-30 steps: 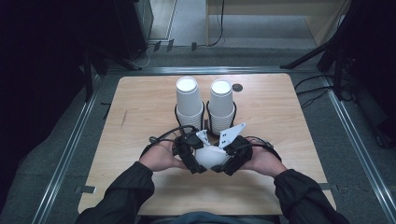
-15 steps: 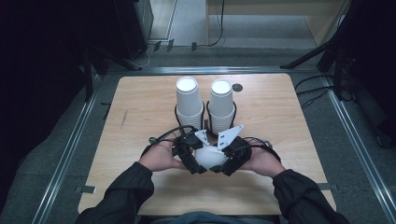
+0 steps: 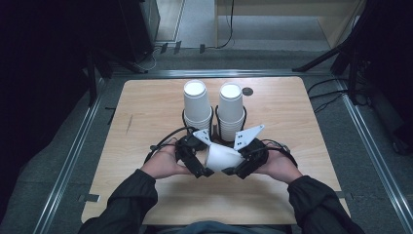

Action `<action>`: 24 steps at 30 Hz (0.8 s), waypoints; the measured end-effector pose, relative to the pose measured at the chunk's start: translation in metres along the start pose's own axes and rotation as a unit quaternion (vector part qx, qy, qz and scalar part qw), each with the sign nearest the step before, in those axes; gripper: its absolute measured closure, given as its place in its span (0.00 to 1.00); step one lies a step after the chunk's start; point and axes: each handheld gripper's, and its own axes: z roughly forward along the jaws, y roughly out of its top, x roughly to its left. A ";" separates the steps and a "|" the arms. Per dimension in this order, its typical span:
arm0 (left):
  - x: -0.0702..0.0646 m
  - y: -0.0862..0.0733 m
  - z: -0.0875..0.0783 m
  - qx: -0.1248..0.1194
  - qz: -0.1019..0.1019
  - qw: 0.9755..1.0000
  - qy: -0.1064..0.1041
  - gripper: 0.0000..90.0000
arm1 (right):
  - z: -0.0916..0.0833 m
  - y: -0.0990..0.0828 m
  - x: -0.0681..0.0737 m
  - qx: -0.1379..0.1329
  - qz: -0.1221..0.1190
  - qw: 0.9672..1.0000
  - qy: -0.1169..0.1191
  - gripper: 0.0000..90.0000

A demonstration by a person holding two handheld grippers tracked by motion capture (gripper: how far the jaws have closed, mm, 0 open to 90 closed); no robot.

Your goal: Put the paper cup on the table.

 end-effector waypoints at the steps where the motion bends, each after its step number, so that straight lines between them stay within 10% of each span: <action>1: 0.001 -0.001 -0.002 -0.006 -0.003 1.000 0.000 0.01 | -0.001 0.000 -0.001 -0.003 0.001 1.000 -0.001 0.23; 14: 0.003 -0.011 -0.014 -0.045 -0.013 0.999 0.009 0.01 | -0.023 -0.006 -0.006 -0.041 0.025 0.999 -0.012 0.23; 24: 0.009 -0.013 -0.029 -0.118 -0.046 0.992 -0.006 0.02 | -0.038 -0.012 -0.009 -0.070 0.039 0.997 -0.022 0.23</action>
